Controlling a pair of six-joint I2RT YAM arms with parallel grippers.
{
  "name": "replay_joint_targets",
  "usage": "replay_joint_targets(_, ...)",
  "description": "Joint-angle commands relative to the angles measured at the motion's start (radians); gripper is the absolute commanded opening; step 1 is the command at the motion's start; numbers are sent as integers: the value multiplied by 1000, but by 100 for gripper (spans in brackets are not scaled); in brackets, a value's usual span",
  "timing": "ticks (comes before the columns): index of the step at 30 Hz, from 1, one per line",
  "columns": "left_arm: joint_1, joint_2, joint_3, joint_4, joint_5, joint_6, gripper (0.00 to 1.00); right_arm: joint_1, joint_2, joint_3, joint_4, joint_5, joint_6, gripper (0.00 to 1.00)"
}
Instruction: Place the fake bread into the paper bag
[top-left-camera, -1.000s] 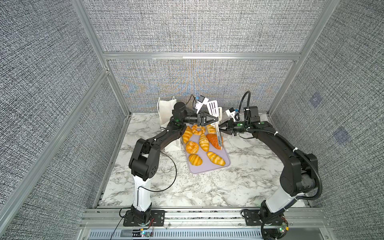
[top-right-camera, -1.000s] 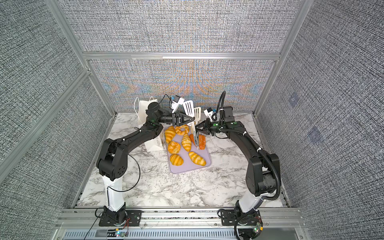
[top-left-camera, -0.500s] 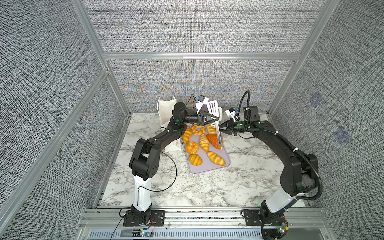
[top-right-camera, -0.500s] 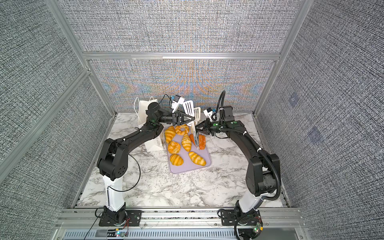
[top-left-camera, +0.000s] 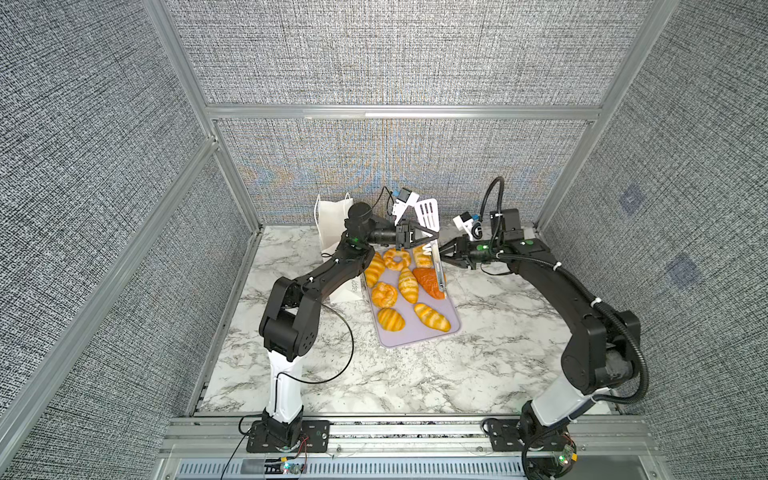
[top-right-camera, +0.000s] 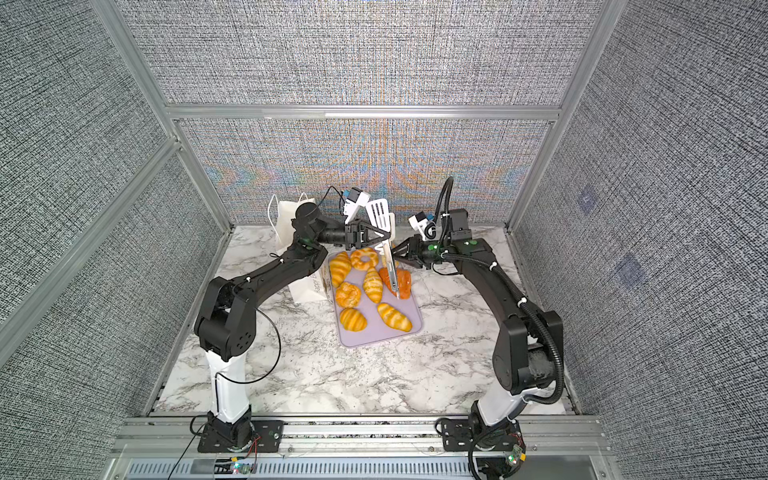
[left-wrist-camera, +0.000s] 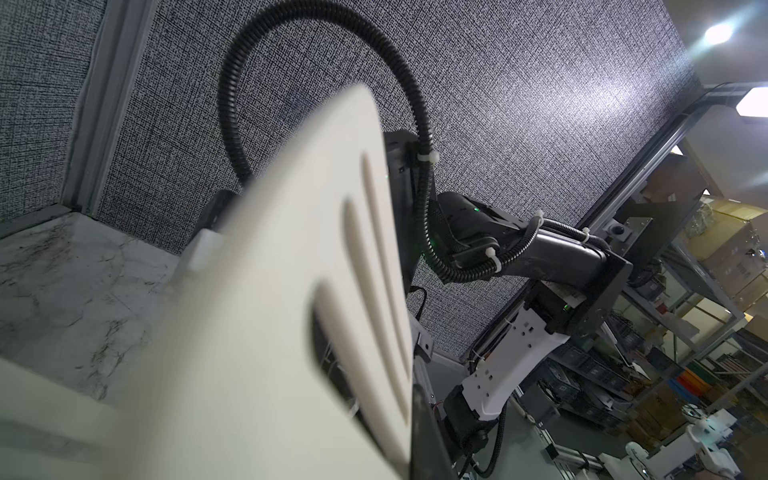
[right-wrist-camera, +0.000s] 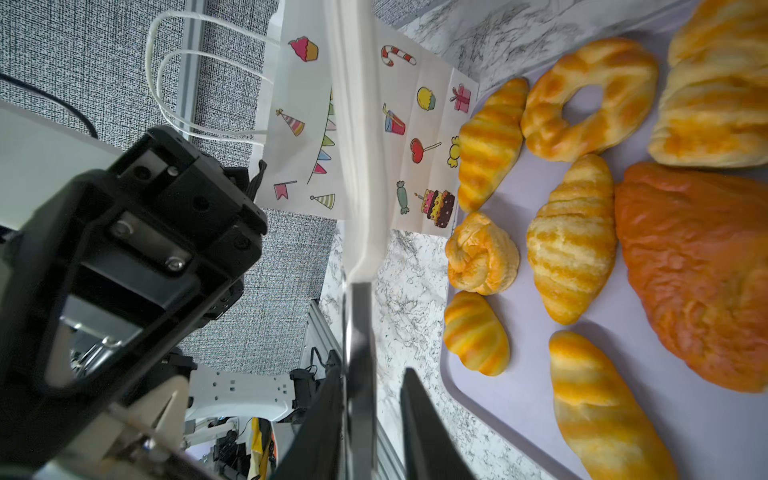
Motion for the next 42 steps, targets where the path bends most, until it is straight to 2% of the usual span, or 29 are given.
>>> replay_joint_targets(1,0,6,10,102,1,-43,0,-12,-33,-12,-7,41,-14,39)
replay_joint_targets(6,-1,23,18,232,-5,-144,0,-30,-125,-74,67,81,-9,63)
replay_joint_targets(9,0,36,33,264,-7,-178,0,-50,-196,-143,156,87,29,73)
replay_joint_targets(13,0,47,58,257,-12,-186,0,-59,-297,-233,267,123,75,79)
replay_joint_targets(21,-6,48,70,231,-35,-174,0,-12,-365,-326,400,149,141,83)
replay_joint_targets(30,-15,17,53,172,-44,-111,0,65,-306,-307,457,155,152,87)
replay_joint_targets(42,-29,-12,18,189,-58,-102,0,88,-231,-265,503,154,177,86)
